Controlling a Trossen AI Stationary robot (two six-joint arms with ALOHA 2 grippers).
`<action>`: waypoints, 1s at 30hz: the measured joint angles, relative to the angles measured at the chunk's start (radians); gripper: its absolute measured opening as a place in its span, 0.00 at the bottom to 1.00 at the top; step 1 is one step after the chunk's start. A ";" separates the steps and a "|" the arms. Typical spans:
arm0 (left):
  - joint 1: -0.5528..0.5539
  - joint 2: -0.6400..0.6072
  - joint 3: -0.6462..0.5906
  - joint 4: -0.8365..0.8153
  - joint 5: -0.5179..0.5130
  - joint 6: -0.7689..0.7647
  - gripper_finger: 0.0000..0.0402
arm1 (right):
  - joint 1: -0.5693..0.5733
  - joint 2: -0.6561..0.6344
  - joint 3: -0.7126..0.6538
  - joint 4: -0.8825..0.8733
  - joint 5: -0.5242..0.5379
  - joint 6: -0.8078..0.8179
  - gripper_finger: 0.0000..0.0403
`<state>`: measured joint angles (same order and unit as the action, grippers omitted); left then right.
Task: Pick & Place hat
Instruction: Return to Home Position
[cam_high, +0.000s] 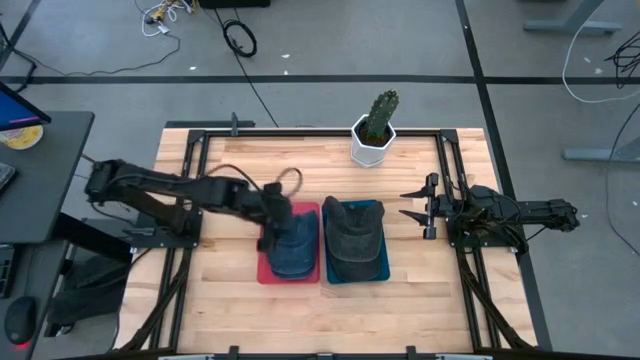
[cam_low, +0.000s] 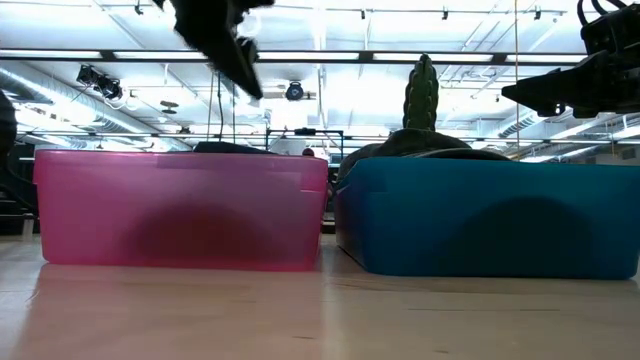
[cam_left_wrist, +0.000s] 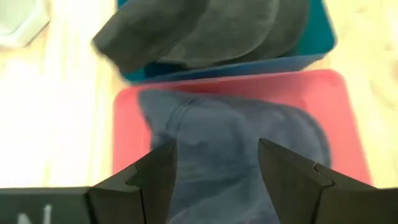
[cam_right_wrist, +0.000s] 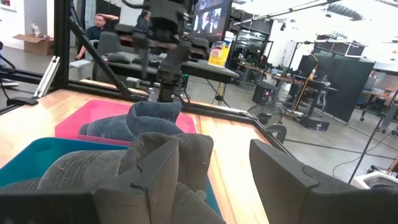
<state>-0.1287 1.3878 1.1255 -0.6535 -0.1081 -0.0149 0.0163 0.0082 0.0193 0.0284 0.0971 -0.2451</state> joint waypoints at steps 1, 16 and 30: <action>0.023 -0.032 -0.044 0.029 0.017 0.000 0.57 | 0.000 0.000 0.000 0.000 0.000 0.000 0.50; 0.157 -0.629 -0.603 0.461 -0.068 -0.183 0.57 | 0.000 0.000 0.000 0.000 0.000 0.000 0.50; 0.157 -1.211 -0.866 0.460 -0.130 -0.207 0.57 | 0.000 0.000 0.000 0.000 0.000 0.000 0.50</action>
<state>0.0280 0.1766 0.2592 -0.1935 -0.2378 -0.2215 0.0166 0.0082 0.0193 0.0284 0.0971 -0.2451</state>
